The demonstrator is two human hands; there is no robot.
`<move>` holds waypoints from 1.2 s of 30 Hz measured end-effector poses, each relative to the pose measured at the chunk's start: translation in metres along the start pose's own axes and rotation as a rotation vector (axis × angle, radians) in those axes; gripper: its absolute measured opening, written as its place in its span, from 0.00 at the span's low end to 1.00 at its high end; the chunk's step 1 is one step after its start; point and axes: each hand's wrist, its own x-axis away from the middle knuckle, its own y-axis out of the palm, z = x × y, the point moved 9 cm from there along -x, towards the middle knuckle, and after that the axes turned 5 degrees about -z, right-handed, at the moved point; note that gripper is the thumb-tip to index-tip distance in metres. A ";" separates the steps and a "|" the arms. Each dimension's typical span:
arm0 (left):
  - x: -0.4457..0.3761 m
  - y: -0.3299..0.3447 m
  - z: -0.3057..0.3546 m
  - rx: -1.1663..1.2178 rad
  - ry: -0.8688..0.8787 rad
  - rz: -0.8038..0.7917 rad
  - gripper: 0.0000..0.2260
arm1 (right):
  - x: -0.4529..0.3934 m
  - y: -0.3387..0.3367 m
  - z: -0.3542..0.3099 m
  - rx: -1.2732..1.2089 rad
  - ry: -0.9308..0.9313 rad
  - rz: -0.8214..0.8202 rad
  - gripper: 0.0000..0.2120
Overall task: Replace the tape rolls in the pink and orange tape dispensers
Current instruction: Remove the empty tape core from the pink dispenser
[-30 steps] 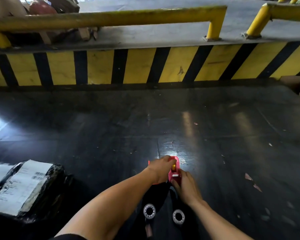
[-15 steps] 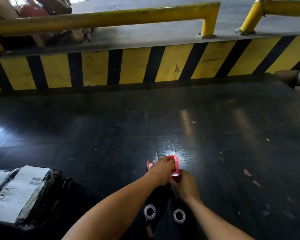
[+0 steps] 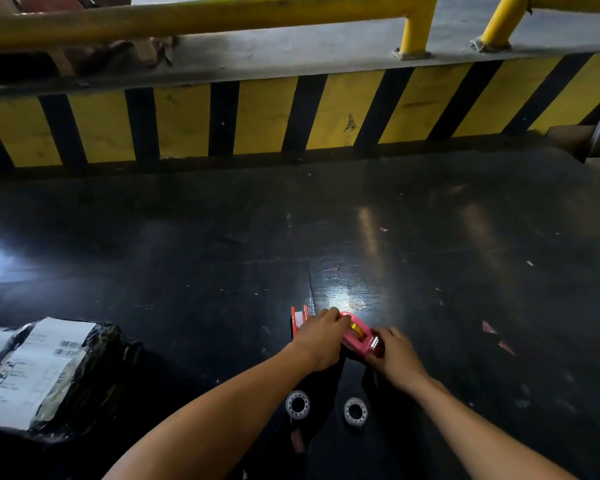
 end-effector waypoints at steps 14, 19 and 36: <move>0.049 0.035 -0.013 0.165 -0.059 -0.050 0.19 | 0.021 0.015 -0.024 0.296 -0.214 -0.255 0.28; 0.054 0.036 -0.017 0.165 -0.115 -0.016 0.19 | 0.033 0.017 -0.061 0.421 -0.372 -0.063 0.22; 0.062 0.036 -0.012 0.222 -0.175 0.019 0.20 | 0.047 -0.007 -0.071 0.167 -0.435 0.221 0.07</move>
